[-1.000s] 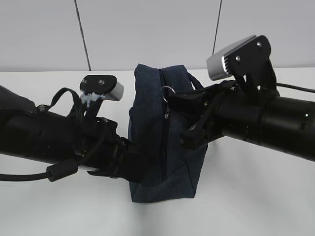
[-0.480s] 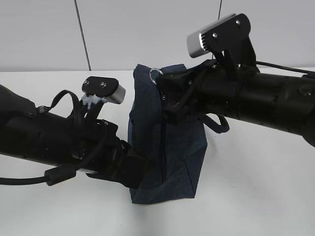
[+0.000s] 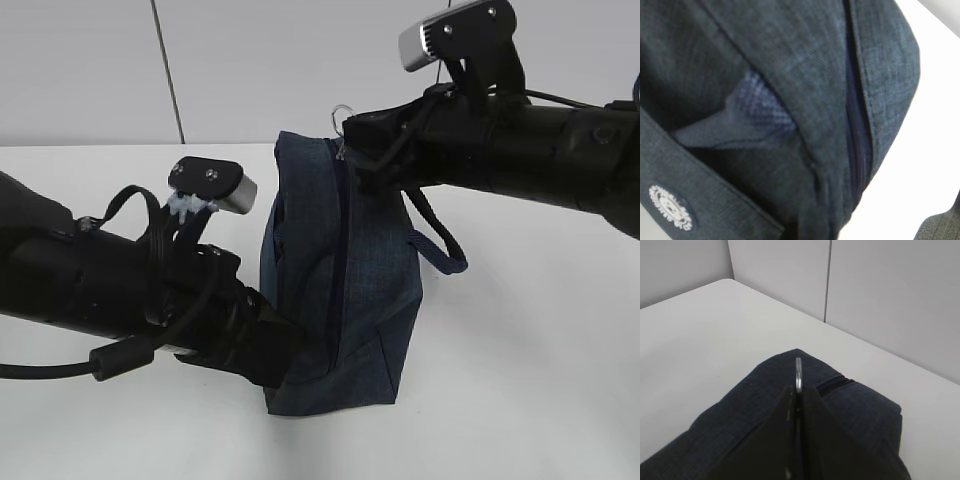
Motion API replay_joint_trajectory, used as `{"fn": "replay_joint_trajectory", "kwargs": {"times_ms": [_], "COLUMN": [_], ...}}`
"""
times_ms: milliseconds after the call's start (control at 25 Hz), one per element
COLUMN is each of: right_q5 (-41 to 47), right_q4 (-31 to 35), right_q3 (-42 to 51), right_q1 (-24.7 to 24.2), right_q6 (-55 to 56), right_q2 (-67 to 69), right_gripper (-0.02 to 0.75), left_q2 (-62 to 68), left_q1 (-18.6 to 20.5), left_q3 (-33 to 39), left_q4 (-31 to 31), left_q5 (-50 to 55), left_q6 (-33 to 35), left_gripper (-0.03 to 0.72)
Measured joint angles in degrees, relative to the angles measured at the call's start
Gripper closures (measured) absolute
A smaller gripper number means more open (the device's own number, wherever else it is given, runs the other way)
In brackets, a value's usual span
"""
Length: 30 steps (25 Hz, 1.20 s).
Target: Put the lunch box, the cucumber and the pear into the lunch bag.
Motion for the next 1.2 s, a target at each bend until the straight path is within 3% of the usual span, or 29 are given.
{"fn": "replay_joint_trajectory", "kwargs": {"times_ms": [560,720,1040,1200], "right_q5": [-0.23,0.17,-0.3,-3.59], "right_q4": [-11.49,-20.54,-48.17,-57.22], "right_q3": [-8.5,-12.32,-20.37,-23.99], "right_q1": [-2.26,-4.14,-6.41,-7.33], "right_q6": [9.17,18.53,43.72,52.85], "right_q2": [7.43,8.99,11.78,13.84], "right_gripper": [0.738,0.738,0.738,0.738], "left_q2": [0.0,0.0,0.0,0.0], "left_q1": [0.0,0.0,0.0,0.0], "left_q3": [0.0,0.0,0.0,0.0], "left_q4": [0.76,2.13,2.63,2.68], "left_q5": [1.18,1.79,2.02,2.02], "left_q6": [-1.37,-3.57,-4.34,-4.34], "left_gripper": [0.685,0.685,0.685,0.685]}}
